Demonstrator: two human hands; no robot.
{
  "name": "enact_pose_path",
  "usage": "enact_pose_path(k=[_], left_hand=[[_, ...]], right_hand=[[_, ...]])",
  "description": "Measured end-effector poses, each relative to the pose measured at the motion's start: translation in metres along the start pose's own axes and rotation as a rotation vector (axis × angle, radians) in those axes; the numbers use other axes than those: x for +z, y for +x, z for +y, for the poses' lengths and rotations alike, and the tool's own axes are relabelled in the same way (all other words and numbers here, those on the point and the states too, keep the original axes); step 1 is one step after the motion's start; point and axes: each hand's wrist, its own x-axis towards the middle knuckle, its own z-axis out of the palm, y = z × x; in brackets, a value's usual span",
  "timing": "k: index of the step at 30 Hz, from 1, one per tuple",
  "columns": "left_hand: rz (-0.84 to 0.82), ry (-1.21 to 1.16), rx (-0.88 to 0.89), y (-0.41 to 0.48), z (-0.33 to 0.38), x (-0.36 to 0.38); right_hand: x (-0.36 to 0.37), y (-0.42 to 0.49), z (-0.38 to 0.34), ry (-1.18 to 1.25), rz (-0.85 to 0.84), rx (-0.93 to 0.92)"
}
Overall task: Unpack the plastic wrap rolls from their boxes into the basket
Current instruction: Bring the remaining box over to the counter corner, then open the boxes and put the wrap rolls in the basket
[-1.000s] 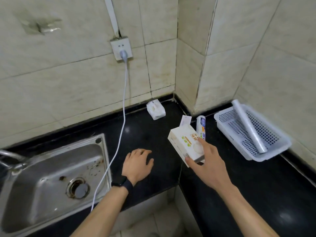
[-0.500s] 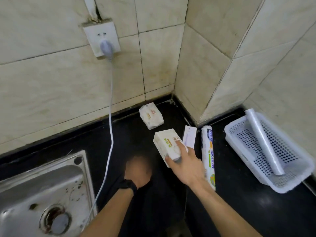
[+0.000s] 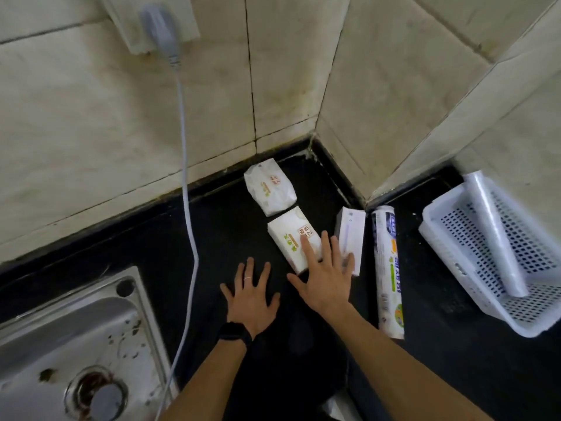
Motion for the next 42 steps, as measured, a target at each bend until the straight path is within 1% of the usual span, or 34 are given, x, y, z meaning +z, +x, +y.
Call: enact_pose_path(k=[3, 6, 8, 9, 10, 12, 14, 15, 16, 18, 20, 22, 24, 26, 28, 29, 32, 35, 37, 39, 41, 42], left_hand=[[-0.003, -0.006, -0.002, 0.0, 0.001, 0.001], [-0.02, -0.015, 0.006, -0.001, 0.002, -0.001], [-0.034, -0.068, -0.001, -0.003, 0.004, -0.009], [-0.022, -0.12, -0.013, -0.004, 0.008, -0.015], [0.018, -0.173, -0.022, -0.006, 0.013, -0.022], [0.195, -0.231, 0.016, -0.008, 0.03, -0.038], [0.395, -0.243, 0.142, -0.005, 0.053, -0.053], [0.45, -0.245, 0.218, -0.002, 0.068, -0.059], [0.465, -0.239, 0.292, 0.003, 0.084, -0.065], [0.425, -0.172, 0.409, 0.014, 0.12, -0.07], [0.343, -0.041, 0.449, 0.026, 0.155, -0.068], [0.232, 0.088, 0.389, 0.037, 0.182, -0.06], [0.119, 0.162, 0.284, 0.045, 0.196, -0.051], [0.064, 0.174, 0.221, 0.049, 0.201, -0.046], [0.068, 0.09, 0.199, 0.048, 0.203, -0.046], [0.078, 0.017, 0.19, 0.045, 0.205, -0.048], [0.1, -0.222, 0.149, 0.035, 0.207, -0.057], [0.106, -0.439, 0.184, 0.006, 0.21, -0.066], [0.051, -0.53, 0.235, -0.023, 0.217, -0.065], [-0.064, -0.563, 0.332, -0.057, 0.227, -0.056], [-0.165, -0.54, 0.442, -0.092, 0.239, -0.045], [-0.181, -0.496, 0.508, -0.106, 0.244, -0.039]], right_hand=[[0.002, 0.001, 0.0, -0.024, -0.02, -0.02], [-0.003, 0.006, 0.003, -0.034, -0.086, -0.044], [-0.011, 0.006, 0.007, -0.011, -0.131, -0.075], [-0.015, 0.002, 0.01, 0.025, -0.124, -0.089], [-0.021, -0.004, 0.015, 0.077, -0.093, -0.097], [-0.032, -0.025, 0.03, 0.216, 0.01, -0.08], [-0.038, -0.055, 0.053, 0.321, 0.119, -0.016], [-0.038, -0.07, 0.067, 0.343, 0.164, 0.026], [-0.037, -0.087, 0.083, 0.359, 0.194, 0.073], [-0.034, -0.12, 0.116, 0.387, 0.217, 0.18], [-0.028, -0.149, 0.147, 0.37, 0.226, 0.294], [-0.019, -0.173, 0.178, 0.317, 0.195, 0.418], [-0.006, -0.195, 0.203, 0.275, 0.077, 0.557], [0.011, -0.215, 0.221, 0.252, -0.074, 0.665], [0.027, -0.229, 0.23, 0.254, -0.21, 0.683], [0.033, -0.234, 0.232, 0.264, -0.244, 0.67], [0.037, -0.24, 0.237, 0.323, -0.278, 0.647], [0.033, -0.241, 0.243, 0.369, -0.291, 0.63], [0.022, -0.241, 0.249, 0.456, -0.308, 0.632], [0.002, -0.24, 0.254, 0.64, -0.299, 0.648], [-0.025, -0.242, 0.256, 0.932, -0.236, 0.671], [-0.039, -0.245, 0.254, 1.111, -0.195, 0.679]])
